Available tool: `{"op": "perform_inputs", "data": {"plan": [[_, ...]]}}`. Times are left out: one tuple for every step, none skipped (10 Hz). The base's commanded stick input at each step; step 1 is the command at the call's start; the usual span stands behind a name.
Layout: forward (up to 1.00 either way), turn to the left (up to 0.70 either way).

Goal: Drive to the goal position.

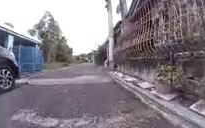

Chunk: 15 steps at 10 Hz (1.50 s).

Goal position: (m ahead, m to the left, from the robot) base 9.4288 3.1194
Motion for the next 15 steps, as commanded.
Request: {"op": "perform_inputs", "data": {"plan": [[0.7, 0.35], [0.7, 0.35], [0.7, 0.14], [0.7, 0.0], [0.7, 0.0], [0.7, 0.0], [0.7, 0.0], [0.7, 0.0], [0.7, 0.0], [0.7, 0.0], [0.7, 0.0], [0.7, 0.0], [0.7, 0.0], [0.7, 0.0], [0.7, 0.0]]}}
